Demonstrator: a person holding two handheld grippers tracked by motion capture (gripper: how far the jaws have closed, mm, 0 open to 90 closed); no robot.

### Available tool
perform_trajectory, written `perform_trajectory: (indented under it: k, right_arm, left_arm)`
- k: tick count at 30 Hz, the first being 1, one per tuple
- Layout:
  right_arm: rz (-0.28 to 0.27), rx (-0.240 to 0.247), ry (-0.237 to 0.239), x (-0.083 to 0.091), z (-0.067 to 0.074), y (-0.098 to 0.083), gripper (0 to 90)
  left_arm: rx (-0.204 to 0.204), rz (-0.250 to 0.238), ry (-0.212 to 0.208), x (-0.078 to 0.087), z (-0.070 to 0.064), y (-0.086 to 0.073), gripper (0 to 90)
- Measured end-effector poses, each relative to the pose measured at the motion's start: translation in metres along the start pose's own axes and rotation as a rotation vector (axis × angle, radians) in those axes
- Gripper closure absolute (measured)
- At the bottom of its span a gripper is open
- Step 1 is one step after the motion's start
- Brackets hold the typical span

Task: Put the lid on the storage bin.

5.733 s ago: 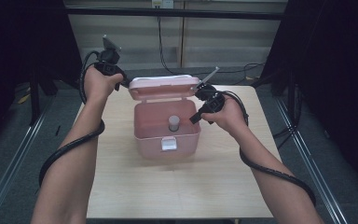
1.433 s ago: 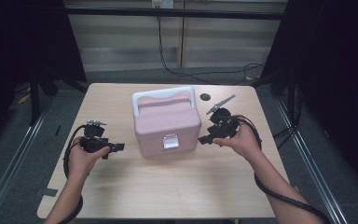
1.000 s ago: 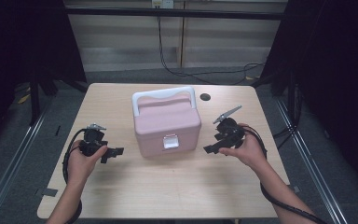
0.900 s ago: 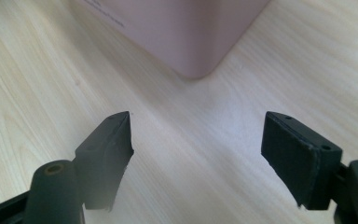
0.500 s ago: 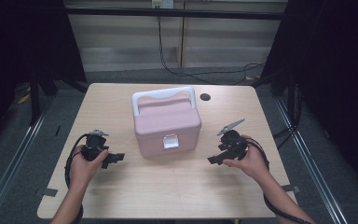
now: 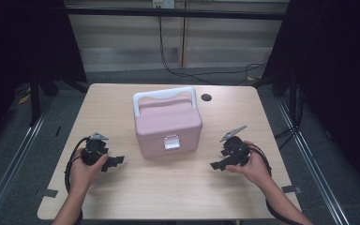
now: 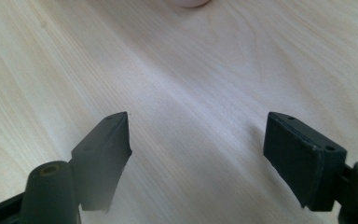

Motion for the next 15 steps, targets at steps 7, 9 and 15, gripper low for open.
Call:
perform_trajectory:
  k: [7,9,15]
  right_arm:
    - [0.0,0.02,-0.009,-0.004,0.0,-0.008,23.4]
    - [-0.007,0.025,-0.012,-0.005,0.001,-0.011,23.4]
    - [-0.024,0.036,-0.017,-0.005,0.0,-0.017,21.9]
  left_arm:
    - [-0.03,-0.021,0.006,-0.004,-0.001,-0.005,17.3]
    - [-0.06,-0.035,0.012,-0.005,0.0,-0.007,15.8]
    - [-0.106,-0.071,0.022,-0.006,-0.001,-0.01,13.7]
Point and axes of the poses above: each handheld gripper's, and its own axes: x roughly backward along the jaws, y roughly out of its top, z roughly to its left, the point moved 6 cm from there along -x, roughly forward along the jaws, and after that the axes turned 8 degrees about x, right-handed, at the moved point
